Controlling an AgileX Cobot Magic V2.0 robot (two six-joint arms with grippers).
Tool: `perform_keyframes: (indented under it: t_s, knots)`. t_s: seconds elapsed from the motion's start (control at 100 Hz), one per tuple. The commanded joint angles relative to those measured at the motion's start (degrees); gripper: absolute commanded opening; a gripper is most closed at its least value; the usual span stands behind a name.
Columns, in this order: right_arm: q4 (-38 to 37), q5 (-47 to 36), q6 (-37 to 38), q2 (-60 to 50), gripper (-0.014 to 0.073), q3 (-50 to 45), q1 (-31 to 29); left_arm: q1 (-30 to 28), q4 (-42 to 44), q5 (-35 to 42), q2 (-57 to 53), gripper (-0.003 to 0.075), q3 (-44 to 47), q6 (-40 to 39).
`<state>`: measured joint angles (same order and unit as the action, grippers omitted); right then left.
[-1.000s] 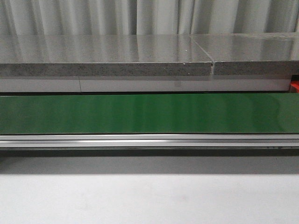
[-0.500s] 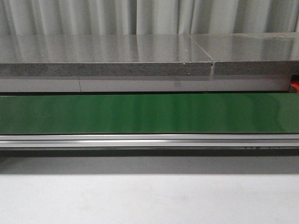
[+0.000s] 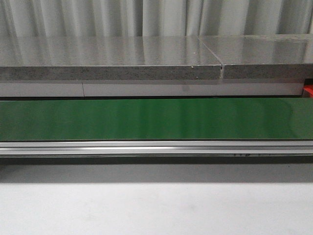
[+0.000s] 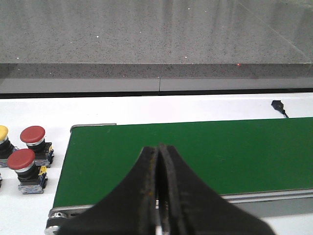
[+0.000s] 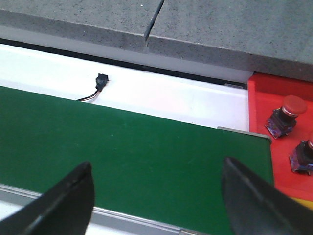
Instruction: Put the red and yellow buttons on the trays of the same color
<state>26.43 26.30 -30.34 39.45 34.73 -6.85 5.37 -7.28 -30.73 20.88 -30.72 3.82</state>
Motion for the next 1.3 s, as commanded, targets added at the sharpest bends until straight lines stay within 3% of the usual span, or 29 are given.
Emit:
perform_keyframes:
  t_s: [0.0, 0.17, 0.31, 1.04, 1.16, 1.29]
  knots:
    - [1.4, -3.0, -0.6, -3.3, 0.0429, -0.3, -0.1, 0.4, -0.7, 4.4, 0.4, -0.0019, -1.6, -0.1]
    - [1.4, -3.0, -0.6, -6.6, 0.0099, -1.5, -0.1, 0.4, -0.7, 4.4, 0.4, -0.0019, -1.6, -0.1]
    - [1.4, -2.8, -0.6, -6.7, -0.0069, -1.5, -0.1, 0.4, -0.7, 4.4, 0.4, -0.0019, -1.6, -0.1]
    - [1.4, -3.0, -0.6, -6.7, -0.0067, -1.5, -0.1, 0.4, -0.3, 4.3, 0.4, -0.001, -1.6, -0.1]
    - [1.4, -3.0, -0.6, -6.7, -0.0067, -1.5, -0.1, 0.4, -0.3, 4.3, 0.4, 0.0112, -1.6, -0.1]
    - [1.4, -3.0, -0.6, -6.7, -0.0067, -1.5, -0.1, 0.4, -0.3, 4.3, 0.4, 0.0403, -1.6, -0.1]
